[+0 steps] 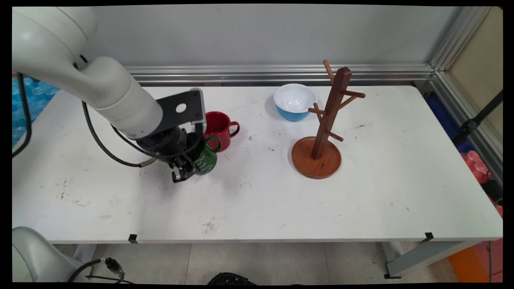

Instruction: Place the picked object on the table

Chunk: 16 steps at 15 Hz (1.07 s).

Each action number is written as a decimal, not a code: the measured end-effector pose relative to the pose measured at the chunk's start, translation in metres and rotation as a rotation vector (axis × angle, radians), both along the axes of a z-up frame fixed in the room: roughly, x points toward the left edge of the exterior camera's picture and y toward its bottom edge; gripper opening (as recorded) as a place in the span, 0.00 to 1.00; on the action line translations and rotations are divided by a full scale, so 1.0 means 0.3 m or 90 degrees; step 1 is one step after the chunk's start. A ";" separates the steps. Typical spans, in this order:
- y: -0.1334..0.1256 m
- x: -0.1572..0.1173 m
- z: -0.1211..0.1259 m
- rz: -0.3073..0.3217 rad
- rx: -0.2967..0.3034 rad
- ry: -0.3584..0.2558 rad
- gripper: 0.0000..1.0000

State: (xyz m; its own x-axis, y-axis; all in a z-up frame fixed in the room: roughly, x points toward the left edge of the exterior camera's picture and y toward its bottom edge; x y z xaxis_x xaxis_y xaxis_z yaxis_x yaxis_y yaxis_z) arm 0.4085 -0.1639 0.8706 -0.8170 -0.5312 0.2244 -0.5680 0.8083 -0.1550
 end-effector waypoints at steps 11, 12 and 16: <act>-0.001 -0.053 -0.100 0.000 0.056 -0.073 0.00; -0.002 -0.059 -0.107 0.000 0.061 -0.075 0.00; -0.009 -0.084 -0.130 -0.001 0.079 -0.080 0.00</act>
